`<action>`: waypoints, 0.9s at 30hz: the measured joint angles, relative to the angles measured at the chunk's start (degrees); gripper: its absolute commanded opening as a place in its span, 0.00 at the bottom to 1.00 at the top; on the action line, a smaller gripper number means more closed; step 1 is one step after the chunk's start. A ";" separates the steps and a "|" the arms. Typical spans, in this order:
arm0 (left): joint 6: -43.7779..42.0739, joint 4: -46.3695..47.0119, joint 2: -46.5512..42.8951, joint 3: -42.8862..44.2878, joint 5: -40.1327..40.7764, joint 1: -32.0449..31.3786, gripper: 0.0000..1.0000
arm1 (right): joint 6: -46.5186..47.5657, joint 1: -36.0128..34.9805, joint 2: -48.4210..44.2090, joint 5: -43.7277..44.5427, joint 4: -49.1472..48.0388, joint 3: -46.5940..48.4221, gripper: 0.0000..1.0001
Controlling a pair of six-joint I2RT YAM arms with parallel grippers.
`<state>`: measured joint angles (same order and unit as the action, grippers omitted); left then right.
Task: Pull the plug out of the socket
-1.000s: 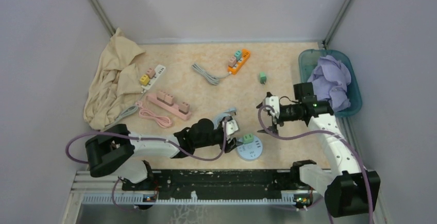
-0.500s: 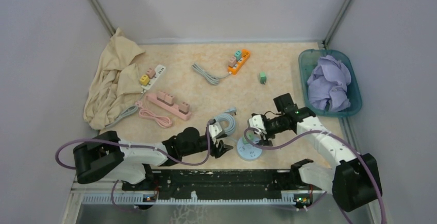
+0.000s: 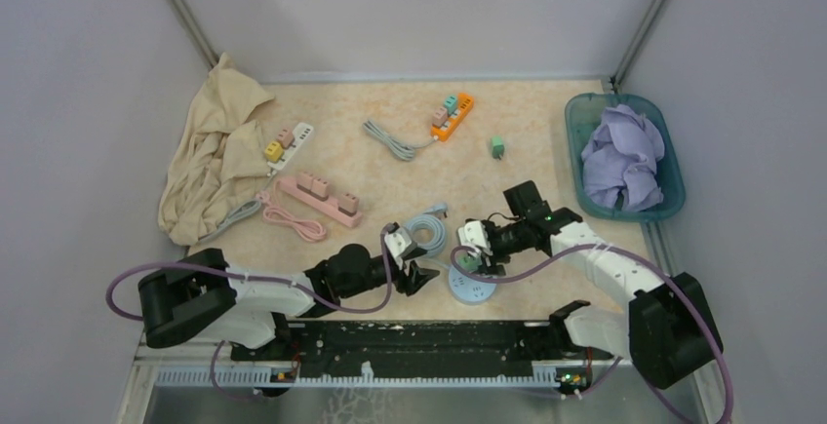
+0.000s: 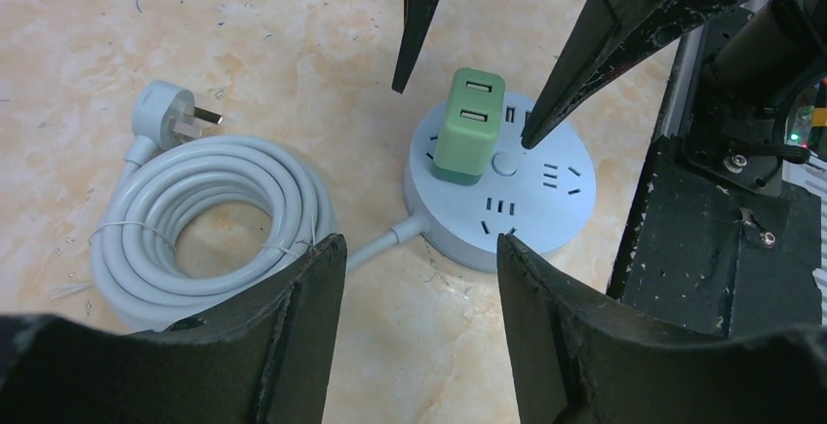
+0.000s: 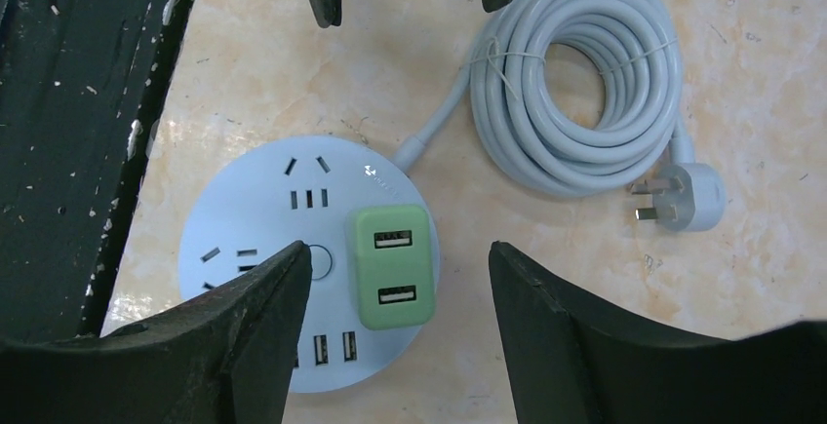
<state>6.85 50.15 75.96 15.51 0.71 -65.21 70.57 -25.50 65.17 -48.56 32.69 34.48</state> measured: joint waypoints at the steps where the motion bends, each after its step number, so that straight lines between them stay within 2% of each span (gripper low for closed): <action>1: 0.00 0.39 0.00 -0.20 0.13 0.00 0.64 | -0.24 -0.37 0.24 0.26 -0.52 -0.02 0.66; 8: -0.04 1.55 -0.33 -0.98 0.63 0.00 0.64 | -0.70 -1.36 1.03 1.64 -1.86 -0.37 0.56; 11: -0.09 1.97 -0.35 -1.01 0.59 0.00 0.64 | -0.52 -1.46 1.03 2.08 -1.86 -0.37 0.48; 19: -0.87 3.98 0.04 -1.11 -0.72 0.00 0.64 | 0.39 -1.97 1.03 2.25 -1.79 -0.39 0.39; 24: -1.44 4.79 1.44 -1.09 -1.92 0.00 0.64 | 0.66 -2.73 1.01 1.97 -1.66 -0.74 0.24; 27: -1.79 4.98 1.84 -1.09 -2.75 0.00 0.64 | 0.76 -2.86 1.01 1.81 -1.70 -0.74 0.08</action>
<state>5.06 55.13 77.80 14.41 -2.04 -65.21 71.33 -28.36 66.17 -46.74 30.98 33.74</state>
